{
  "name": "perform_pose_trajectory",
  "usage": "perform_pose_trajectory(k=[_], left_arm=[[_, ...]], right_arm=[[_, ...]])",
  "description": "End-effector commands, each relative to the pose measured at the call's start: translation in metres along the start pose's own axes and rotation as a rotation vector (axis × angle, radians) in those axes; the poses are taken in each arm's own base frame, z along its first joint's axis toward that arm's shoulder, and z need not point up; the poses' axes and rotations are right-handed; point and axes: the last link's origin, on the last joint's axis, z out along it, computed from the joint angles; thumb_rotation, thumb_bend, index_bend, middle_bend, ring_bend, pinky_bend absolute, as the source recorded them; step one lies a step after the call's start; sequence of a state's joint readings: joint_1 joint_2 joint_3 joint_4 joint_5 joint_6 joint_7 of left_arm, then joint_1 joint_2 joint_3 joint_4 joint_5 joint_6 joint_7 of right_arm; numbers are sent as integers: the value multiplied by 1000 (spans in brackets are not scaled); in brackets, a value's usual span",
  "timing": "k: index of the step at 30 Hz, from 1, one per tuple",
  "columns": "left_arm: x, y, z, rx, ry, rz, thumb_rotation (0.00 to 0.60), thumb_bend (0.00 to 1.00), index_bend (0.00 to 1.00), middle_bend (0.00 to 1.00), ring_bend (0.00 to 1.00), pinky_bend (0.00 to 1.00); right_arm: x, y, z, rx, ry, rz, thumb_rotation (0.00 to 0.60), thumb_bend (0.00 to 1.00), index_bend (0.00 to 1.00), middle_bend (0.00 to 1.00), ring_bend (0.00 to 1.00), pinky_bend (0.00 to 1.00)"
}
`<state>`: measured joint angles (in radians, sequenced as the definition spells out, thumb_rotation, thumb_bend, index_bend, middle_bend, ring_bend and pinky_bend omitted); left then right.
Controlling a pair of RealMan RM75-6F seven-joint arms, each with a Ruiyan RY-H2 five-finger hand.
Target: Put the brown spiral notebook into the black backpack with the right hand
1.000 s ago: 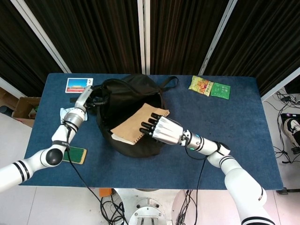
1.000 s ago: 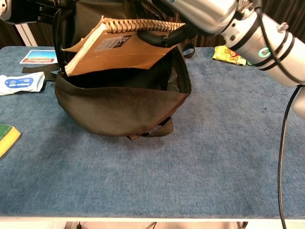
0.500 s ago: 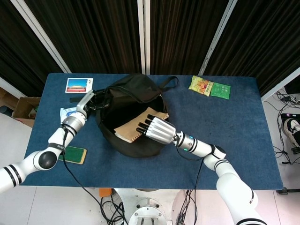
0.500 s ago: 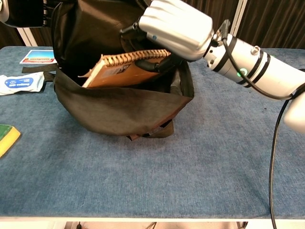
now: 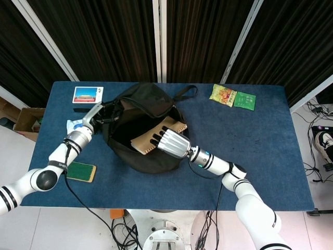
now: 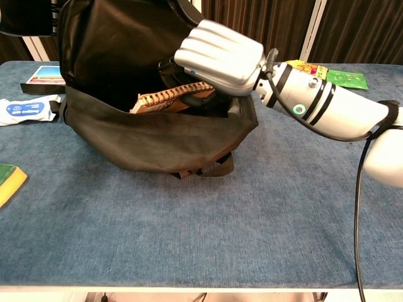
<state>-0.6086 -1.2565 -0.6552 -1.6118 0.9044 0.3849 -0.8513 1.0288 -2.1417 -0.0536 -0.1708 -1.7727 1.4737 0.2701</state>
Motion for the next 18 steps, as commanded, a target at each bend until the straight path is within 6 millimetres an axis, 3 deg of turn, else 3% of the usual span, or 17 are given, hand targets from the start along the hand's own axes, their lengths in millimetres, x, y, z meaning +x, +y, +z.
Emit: perform_pose_trajectory(k=[1,13,18], left_arm=[[-1,1,-1,0,-6,-20,600,424,546,226,150,304],[1,4,-5,-14,-4,-91,600,430,561,198,98,145],[6,3,-6,-17,13,-91,600,431,583,198,97,128]], right_arm=[[-3,-6,3,1,-8,-2,600,326,1000,876,795,764],[-9,-15,16,-51,-18,-1,600,315,1000,875,783,731],[-15,-17,17,-64,-54,19,600,180,976,826,743,713]])
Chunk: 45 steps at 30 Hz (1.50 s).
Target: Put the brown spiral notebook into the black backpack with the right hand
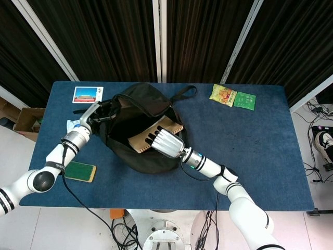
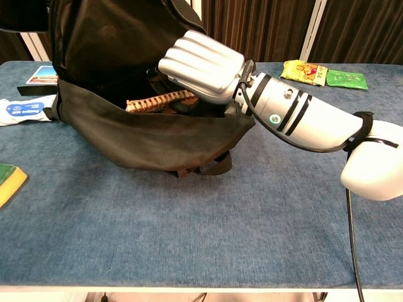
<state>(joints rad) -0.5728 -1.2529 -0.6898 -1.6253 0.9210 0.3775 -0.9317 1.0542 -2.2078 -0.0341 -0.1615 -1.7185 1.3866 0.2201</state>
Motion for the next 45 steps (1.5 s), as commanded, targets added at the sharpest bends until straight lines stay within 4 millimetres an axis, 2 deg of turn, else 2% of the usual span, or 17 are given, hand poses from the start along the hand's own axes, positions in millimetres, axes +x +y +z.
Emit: perform_pose_trajectory(k=[1,3,6,10,13,15,19,23,34,45], left_arm=[[2,0,0,-1,8,-4,600,431,583,198,97,127],[5,0,0,-2,19,-7,600,431,583,198,97,125],[9,1,-1,-2,32,-23,600,430,582,197,88,126],[13,-1,-5,6,42,-5,600,430,579,195,83,126],[16,-3,-7,10,49,5,600,430,576,195,83,127],[16,-4,-8,13,49,1,600,431,572,195,83,127],[16,-6,-11,22,42,7,600,430,570,195,83,127],[15,-8,-13,28,35,15,600,430,569,195,83,127],[15,-8,-13,29,33,23,600,430,567,195,83,127],[18,-9,-14,35,39,2,600,430,567,195,83,128]], right_arm=[[-4,-1,0,-8,-23,18,600,163,960,814,735,707],[-10,-1,-1,-18,-58,29,600,93,882,763,693,680],[-19,3,-4,-57,-117,67,600,9,666,625,566,608],[-22,11,-12,-126,-142,158,600,0,379,418,356,488],[-18,19,-23,-139,-130,214,600,0,252,336,264,427],[-11,24,-32,-137,-101,232,600,0,201,313,239,409],[3,33,-48,-134,-64,260,600,0,194,310,235,406],[11,39,-54,-143,-70,256,600,0,191,316,238,406],[0,38,-38,-184,-142,242,600,0,191,319,242,415],[-3,38,-26,-203,-110,244,600,0,210,325,243,420]])
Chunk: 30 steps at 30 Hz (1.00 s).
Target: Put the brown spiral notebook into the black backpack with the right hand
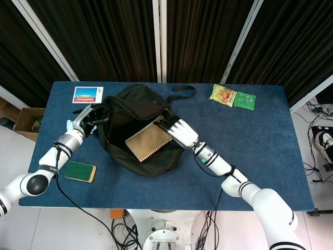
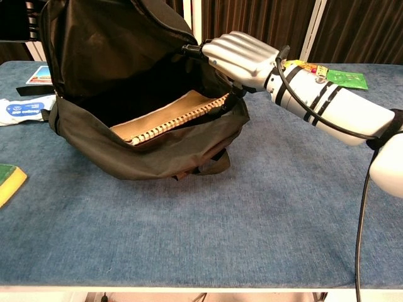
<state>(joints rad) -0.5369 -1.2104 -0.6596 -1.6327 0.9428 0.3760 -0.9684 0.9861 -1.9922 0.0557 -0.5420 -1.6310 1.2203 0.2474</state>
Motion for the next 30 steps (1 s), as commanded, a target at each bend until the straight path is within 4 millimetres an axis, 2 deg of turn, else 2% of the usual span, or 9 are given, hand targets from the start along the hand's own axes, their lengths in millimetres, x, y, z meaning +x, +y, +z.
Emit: perform_pose_trajectory(k=[1,7,16,20,24,27,30], left_arm=[[1,0,-1,1,0,-6,600,430,567,195,83,127],[1,0,-1,-5,3,-34,600,430,552,195,83,128],[7,-1,-3,-1,25,-121,600,430,492,184,83,133],[8,-1,-4,2,25,-126,600,430,488,184,83,134],[8,-3,-6,6,20,-84,600,430,501,184,83,133],[6,-9,-6,6,14,-24,600,430,502,184,83,133],[3,-18,-4,7,4,67,600,430,502,184,83,133]], right_arm=[[0,0,1,3,1,-7,600,0,211,325,243,421],[-4,-7,15,-13,0,-4,600,0,230,326,243,432],[-11,-20,30,-66,52,-18,600,0,262,404,273,485],[-14,-22,30,-84,55,-9,600,0,265,390,269,429],[-8,-13,16,-46,86,-26,600,0,226,366,244,364],[3,3,-7,-15,131,-51,600,0,204,344,225,361],[15,25,-41,2,160,-79,600,0,222,339,222,361]])
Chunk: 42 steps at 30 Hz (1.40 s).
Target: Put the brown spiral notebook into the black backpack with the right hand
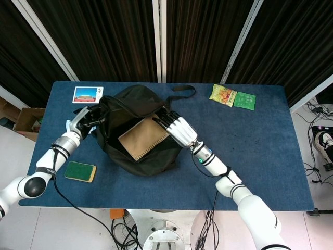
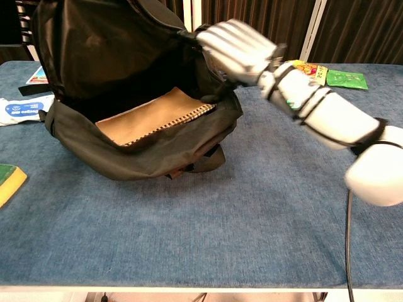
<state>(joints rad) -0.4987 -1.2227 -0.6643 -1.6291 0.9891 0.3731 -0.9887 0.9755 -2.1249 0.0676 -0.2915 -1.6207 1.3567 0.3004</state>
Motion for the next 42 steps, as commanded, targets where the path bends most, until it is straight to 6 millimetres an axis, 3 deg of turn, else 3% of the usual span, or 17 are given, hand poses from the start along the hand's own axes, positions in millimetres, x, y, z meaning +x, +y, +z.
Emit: perform_pose_trajectory(k=[1,10,14,16,20,24,30,35,39,42], left_arm=[[-3,-12,3,1,-10,124,600,430,503,184,83,133],[-23,-42,11,11,-104,601,600,403,470,183,83,133],[-32,-45,7,27,-196,891,600,163,269,161,83,132],[-37,-41,2,3,-211,956,600,97,188,155,84,131],[-34,-30,-16,-96,-141,991,600,82,155,154,84,131],[-7,-23,-42,-151,0,1042,600,82,155,169,85,130],[61,-25,-87,-74,282,1081,600,82,184,178,86,130],[117,-38,-128,32,557,1224,600,83,218,187,86,131],[139,-54,-158,108,685,1337,600,83,224,187,86,131],[145,-64,-175,133,720,1388,600,84,226,185,86,130]], right_arm=[[22,35,-52,33,31,-45,600,0,231,340,222,361],[76,102,-170,-177,14,-124,600,0,250,340,222,361],[97,119,-204,-282,4,-157,600,0,250,338,221,361],[104,126,-216,-331,-4,-162,600,0,248,331,216,360],[117,138,-238,-431,-54,-155,600,0,184,305,193,329],[129,144,-254,-510,-96,-128,600,0,140,283,175,295],[141,152,-277,-596,-201,-88,600,0,127,242,143,271],[156,150,-292,-654,-190,-7,600,37,115,204,103,229],[166,145,-304,-677,-194,57,600,84,99,168,58,188],[172,139,-311,-672,-211,89,600,134,60,140,21,148]])
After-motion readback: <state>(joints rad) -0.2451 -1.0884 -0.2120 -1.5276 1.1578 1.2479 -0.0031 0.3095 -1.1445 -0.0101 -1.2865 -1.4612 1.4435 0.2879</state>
